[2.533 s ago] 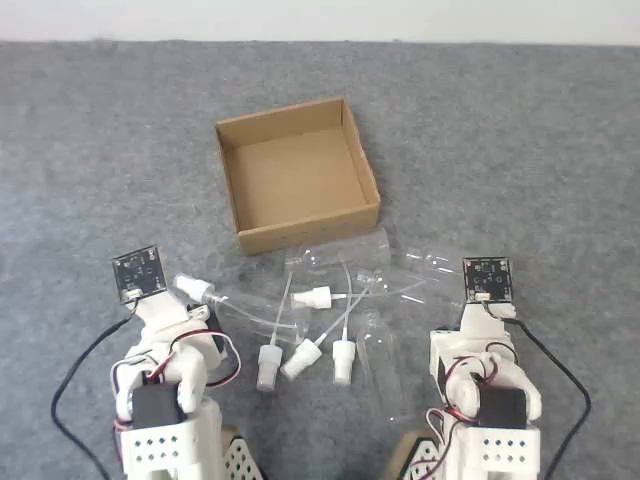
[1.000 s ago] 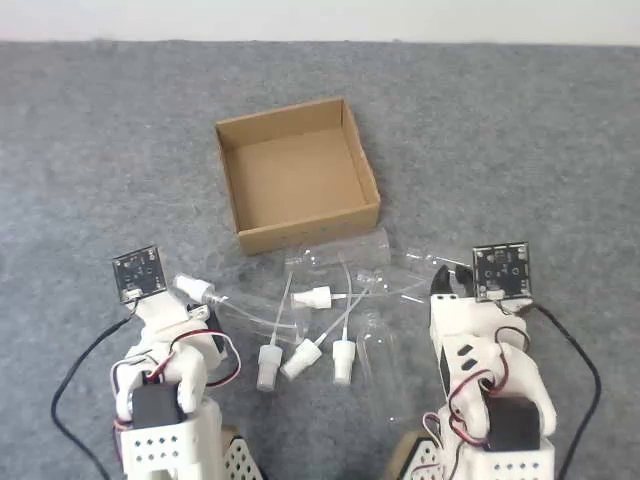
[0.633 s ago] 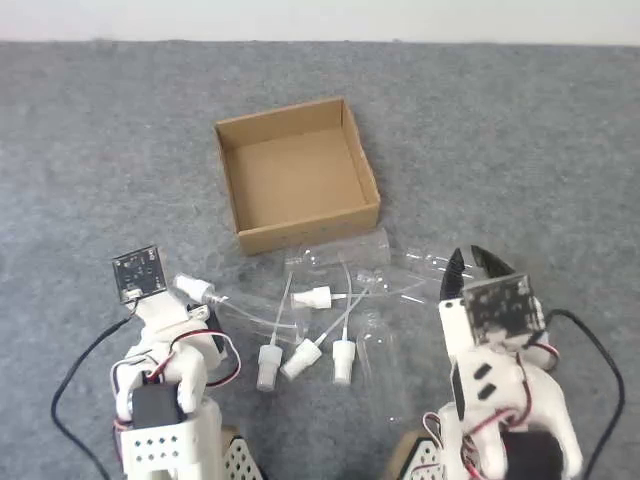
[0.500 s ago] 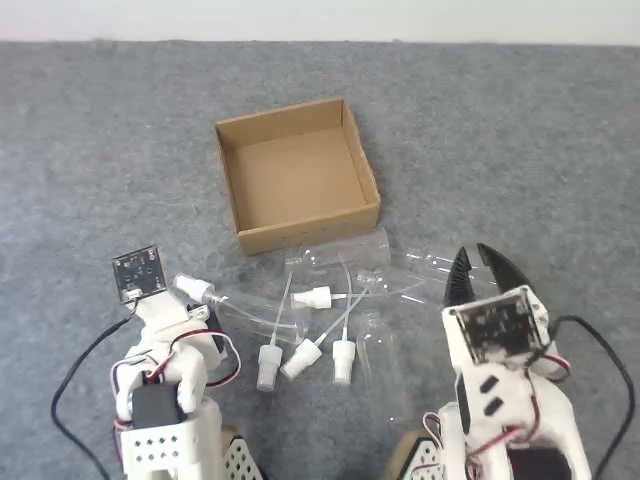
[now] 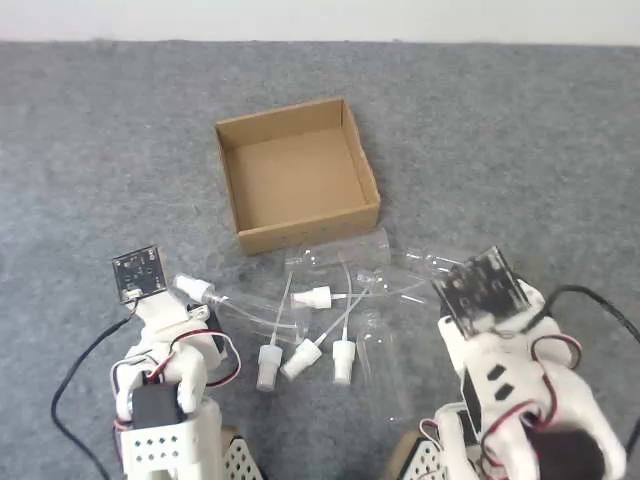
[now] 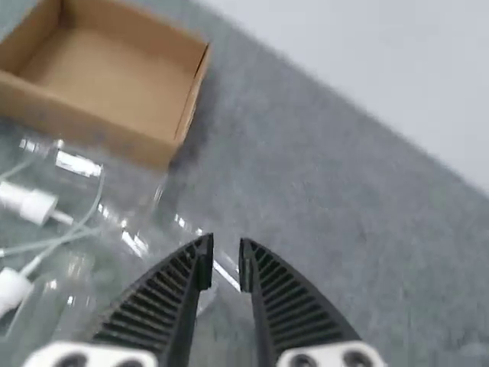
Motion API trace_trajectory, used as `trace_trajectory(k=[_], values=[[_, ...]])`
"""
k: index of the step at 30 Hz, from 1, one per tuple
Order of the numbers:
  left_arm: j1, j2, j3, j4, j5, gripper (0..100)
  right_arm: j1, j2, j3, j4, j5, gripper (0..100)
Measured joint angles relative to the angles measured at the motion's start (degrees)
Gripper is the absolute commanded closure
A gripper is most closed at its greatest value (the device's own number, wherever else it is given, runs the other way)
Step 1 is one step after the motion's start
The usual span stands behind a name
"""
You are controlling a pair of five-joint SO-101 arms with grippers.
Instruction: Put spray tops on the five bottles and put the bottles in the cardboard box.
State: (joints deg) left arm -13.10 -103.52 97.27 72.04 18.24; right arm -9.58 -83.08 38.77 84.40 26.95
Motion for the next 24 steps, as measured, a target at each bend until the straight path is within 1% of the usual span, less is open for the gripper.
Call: trace_trajectory(k=[3, 6, 10, 16, 22, 24], values=[[0.0, 0.0, 0.0, 0.0, 0.0, 99, -0.1, 3.4, -3.5, 3.3, 2.0, 96.5], [0.0, 0.0, 0.0, 0.0, 0.0, 99, -0.6, 5.4, -5.2, 6.2, 4.0, 91.0], [0.0, 0.0, 0.0, 0.0, 0.0, 99, -0.8, 8.0, -5.4, 8.6, 4.7, 84.2], [0.0, 0.0, 0.0, 0.0, 0.0, 99, -0.5, 14.4, -7.3, 12.9, 8.0, 83.4], [0.0, 0.0, 0.0, 0.0, 0.0, 99, -0.8, 22.7, -7.3, 13.5, 8.3, 83.3], [0.0, 0.0, 0.0, 0.0, 0.0, 99, -1.9, 25.7, -7.3, 13.5, 8.4, 83.3]])
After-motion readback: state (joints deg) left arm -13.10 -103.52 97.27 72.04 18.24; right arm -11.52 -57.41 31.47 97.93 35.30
